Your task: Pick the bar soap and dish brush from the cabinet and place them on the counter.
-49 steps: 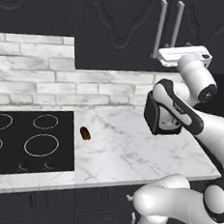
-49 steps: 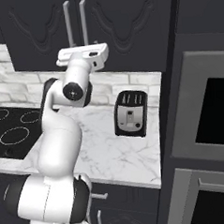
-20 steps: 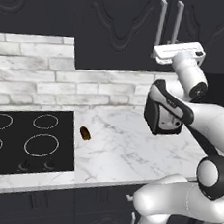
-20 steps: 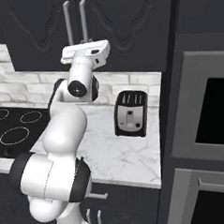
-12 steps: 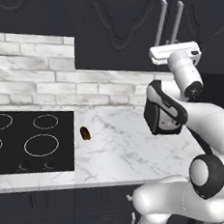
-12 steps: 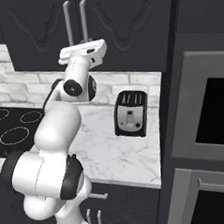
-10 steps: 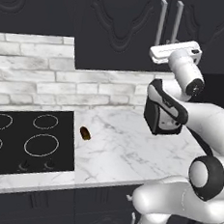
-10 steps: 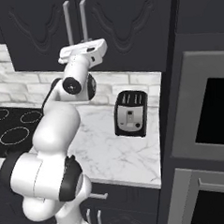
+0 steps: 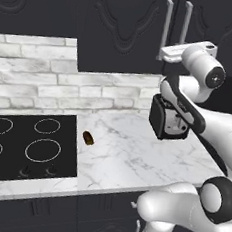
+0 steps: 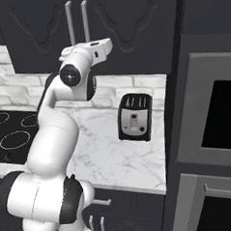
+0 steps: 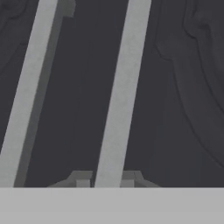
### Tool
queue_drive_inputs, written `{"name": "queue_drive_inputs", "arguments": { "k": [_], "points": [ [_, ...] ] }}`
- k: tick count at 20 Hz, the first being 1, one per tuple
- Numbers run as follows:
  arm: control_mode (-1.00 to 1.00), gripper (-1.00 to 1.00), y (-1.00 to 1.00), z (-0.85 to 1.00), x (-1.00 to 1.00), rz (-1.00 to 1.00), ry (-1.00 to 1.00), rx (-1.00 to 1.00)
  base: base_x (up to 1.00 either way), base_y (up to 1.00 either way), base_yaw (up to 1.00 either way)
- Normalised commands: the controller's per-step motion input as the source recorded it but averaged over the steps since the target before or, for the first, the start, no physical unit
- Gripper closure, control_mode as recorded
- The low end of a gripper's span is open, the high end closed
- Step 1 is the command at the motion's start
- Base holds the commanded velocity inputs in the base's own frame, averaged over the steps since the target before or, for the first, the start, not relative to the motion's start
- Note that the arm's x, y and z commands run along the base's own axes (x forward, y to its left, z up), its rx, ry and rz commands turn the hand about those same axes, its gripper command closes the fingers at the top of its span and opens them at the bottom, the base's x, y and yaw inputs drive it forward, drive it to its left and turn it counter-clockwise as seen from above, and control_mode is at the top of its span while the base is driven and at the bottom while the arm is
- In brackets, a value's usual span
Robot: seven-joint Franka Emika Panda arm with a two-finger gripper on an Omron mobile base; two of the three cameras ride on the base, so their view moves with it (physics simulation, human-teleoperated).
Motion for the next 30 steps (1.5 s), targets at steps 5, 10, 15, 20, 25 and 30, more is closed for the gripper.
{"name": "queue_drive_inputs", "arguments": {
  "k": [5, 10, 15, 20, 25, 30],
  "points": [
    [-1.0, 1.0, -0.18, 0.07, -0.37, -0.03, 0.09, 0.0, 0.0, 0.0, 0.0],
    [-1.0, 1.0, -0.22, 0.04, -0.37, -0.04, 0.07, 0.0, 0.0, 0.0, 0.0],
    [-1.0, 1.0, -0.29, 0.02, -0.38, -0.03, 0.03, 0.0, 0.0, 0.0, 0.0],
    [-1.0, 1.0, -0.38, 0.03, -0.39, -0.02, 0.01, 0.0, 0.0, 0.0, 0.0],
    [-1.0, 1.0, -0.44, 0.01, -0.37, 0.0, 0.0, 0.0, 0.0, 0.0, 0.0],
    [-1.0, 1.0, -0.44, 0.0, -0.37, 0.0, 0.0, 0.0, 0.0, 0.0, 0.0]
  ]
}}
